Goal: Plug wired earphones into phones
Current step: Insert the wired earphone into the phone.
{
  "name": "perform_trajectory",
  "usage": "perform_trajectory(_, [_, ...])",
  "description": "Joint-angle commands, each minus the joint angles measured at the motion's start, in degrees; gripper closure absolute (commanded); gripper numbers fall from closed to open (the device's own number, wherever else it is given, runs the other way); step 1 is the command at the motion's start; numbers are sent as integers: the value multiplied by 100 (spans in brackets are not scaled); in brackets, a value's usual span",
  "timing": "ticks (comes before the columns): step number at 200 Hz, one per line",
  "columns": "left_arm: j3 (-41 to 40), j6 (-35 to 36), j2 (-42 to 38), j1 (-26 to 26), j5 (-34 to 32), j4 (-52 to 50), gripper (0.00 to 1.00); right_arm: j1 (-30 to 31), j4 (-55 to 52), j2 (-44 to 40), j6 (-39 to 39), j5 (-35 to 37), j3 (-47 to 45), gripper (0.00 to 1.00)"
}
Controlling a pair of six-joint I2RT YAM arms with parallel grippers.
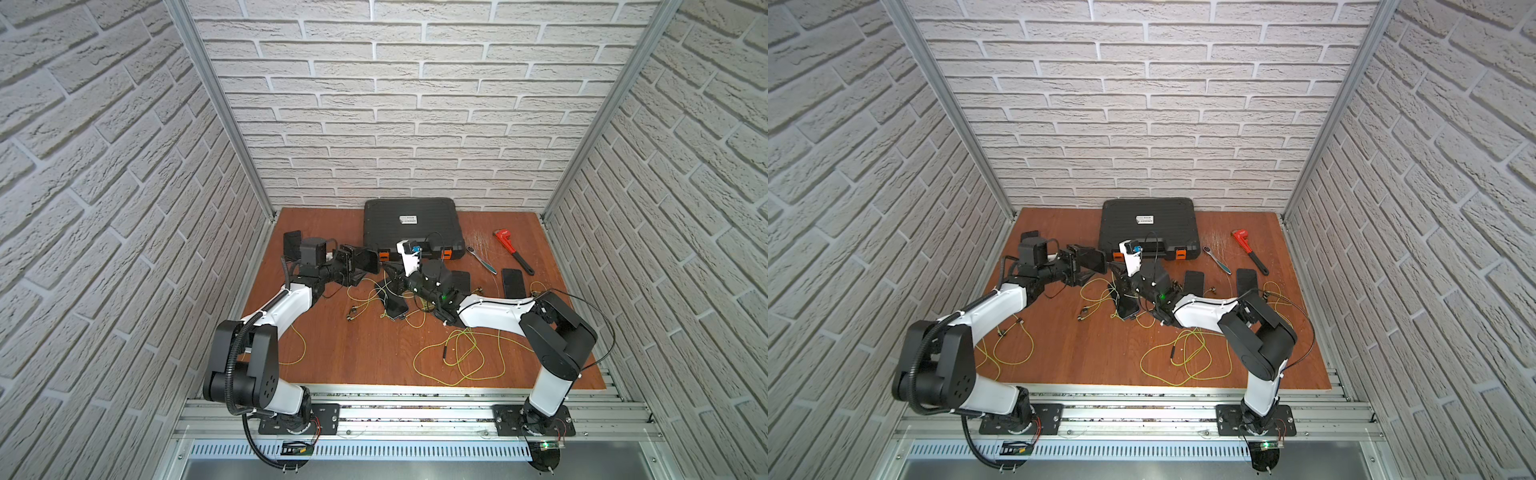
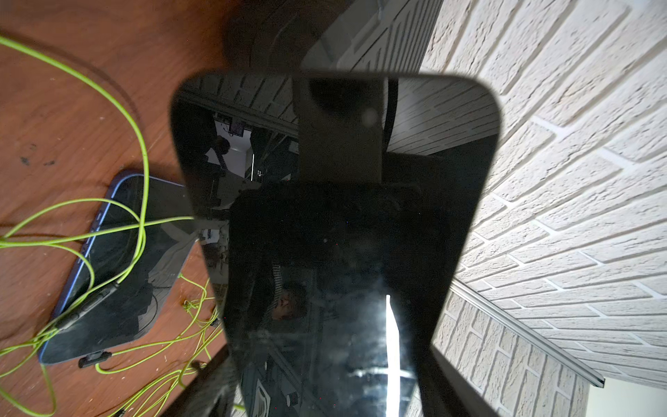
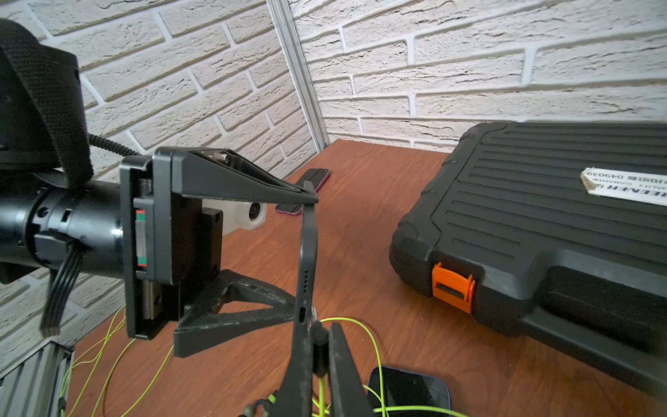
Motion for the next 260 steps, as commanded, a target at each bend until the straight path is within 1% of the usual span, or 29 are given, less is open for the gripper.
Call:
perform_trajectory(1, [20,9,-146,12,146,499,100,-5,404,-268,-41,56,-64,94])
perform_trajectory(135, [27,-5,-172,17,110,516,100,21,405,-89,23,-169,66,94])
perform_trajectory(260, [23,-97,-198,18,110,631,100,24,133,121,156,-138,201,94])
